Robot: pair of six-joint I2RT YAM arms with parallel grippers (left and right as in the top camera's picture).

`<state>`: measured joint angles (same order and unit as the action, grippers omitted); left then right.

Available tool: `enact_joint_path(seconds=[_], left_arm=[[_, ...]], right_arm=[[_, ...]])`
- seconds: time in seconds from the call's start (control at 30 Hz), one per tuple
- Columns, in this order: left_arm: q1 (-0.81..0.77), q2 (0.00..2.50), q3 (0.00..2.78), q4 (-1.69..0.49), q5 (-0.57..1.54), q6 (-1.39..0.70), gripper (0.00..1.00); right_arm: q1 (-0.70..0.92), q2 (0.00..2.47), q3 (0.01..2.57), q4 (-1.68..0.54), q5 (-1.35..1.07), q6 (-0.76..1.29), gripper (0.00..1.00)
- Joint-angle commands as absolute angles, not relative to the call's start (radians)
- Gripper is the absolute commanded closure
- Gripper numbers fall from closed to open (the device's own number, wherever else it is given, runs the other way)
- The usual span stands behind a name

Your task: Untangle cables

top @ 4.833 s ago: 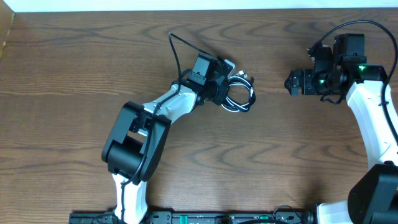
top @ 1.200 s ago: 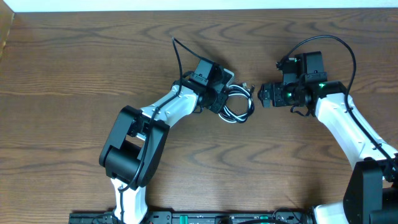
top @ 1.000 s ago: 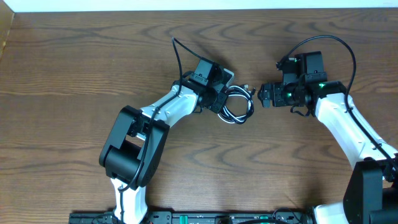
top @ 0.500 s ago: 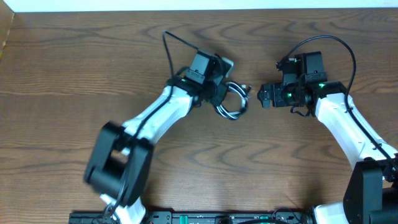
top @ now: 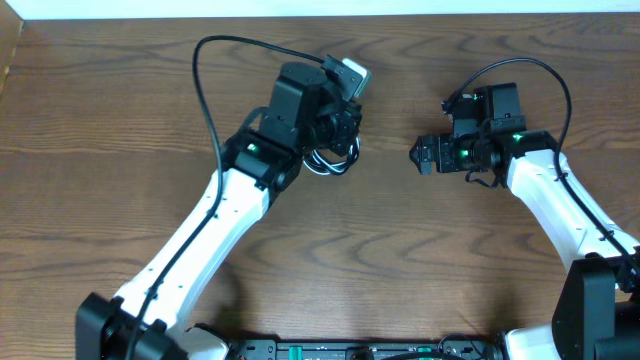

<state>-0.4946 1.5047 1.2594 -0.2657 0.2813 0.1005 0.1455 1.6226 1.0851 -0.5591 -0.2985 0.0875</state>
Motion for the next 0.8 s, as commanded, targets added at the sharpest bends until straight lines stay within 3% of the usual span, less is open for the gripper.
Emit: enact_joint_path(seconds=[0.0, 0.23, 0.33, 0.43, 0.77], left_arm=[[-0.495, 1.489, 1.283, -0.286, 0.239, 0.084, 0.92], [-0.495, 1.513, 1.282, -0.360, 0.154, 0.090, 0.90], [-0.494, 1.522, 1.280, -0.362, 0.116, 0.092, 0.64], [-0.493, 1.548, 1.280, -0.374, 0.092, 0.092, 0.55], [-0.493, 1.755, 1.280, -0.380, 0.093, 0.092, 0.50]], right_arm=[[0.144, 1.624, 1.079, -0.560, -0.329, 0.089, 0.01], [0.154, 1.624, 1.079, -0.550, -0.318, 0.142, 0.02], [0.179, 1.624, 1.079, -0.527, -0.293, 0.142, 0.02], [0.202, 1.624, 1.079, -0.515, -0.217, 0.167, 0.03], [0.202, 1.624, 1.079, -0.516, -0.095, 0.223, 0.04]])
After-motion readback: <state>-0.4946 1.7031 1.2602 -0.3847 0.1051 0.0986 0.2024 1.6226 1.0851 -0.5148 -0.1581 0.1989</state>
